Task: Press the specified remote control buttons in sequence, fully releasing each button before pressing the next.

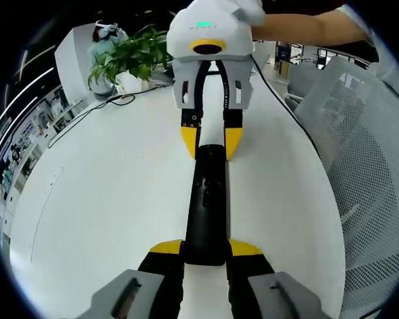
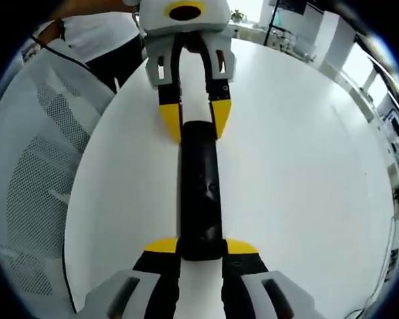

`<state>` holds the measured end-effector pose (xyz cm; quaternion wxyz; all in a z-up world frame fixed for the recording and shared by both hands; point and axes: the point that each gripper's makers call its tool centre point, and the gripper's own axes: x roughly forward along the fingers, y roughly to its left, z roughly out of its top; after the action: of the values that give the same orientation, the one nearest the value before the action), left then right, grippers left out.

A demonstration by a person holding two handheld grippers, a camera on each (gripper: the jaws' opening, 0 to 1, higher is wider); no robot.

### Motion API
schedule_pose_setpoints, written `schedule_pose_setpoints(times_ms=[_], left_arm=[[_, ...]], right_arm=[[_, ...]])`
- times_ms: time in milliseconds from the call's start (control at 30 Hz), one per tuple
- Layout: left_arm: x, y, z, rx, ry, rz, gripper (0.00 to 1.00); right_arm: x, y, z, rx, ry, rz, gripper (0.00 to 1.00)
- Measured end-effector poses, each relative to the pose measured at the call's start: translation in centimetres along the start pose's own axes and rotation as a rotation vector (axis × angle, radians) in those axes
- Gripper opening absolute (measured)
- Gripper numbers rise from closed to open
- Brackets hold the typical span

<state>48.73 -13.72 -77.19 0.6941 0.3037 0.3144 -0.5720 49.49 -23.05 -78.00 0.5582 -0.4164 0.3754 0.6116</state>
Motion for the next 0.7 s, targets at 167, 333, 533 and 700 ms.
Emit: schedule_pose_setpoints(times_ms=[167,333,533,700], left_arm=[[-0.04,-0.03,-0.03,0.000,0.003,0.001,0.23],[-0.07,-0.02,0.02,0.006,0.010,0.007,0.23],[0.09,0.06,0.19,0.020,0.031,0.003,0.23],[0.08,0.55,0.46,0.024,0.036,0.007,0.23]], right_arm=[[-0.04,0.26,0.07,0.007,-0.004,-0.009,0.20],[-0.11,0.42,0.08,0.005,-0.010,-0.019,0.20],[-0.26,0.39,-0.03,0.008,-0.014,-0.026,0.20],[-0.82,-0.06,-0.09,0.005,-0.019,-0.040,0.19]])
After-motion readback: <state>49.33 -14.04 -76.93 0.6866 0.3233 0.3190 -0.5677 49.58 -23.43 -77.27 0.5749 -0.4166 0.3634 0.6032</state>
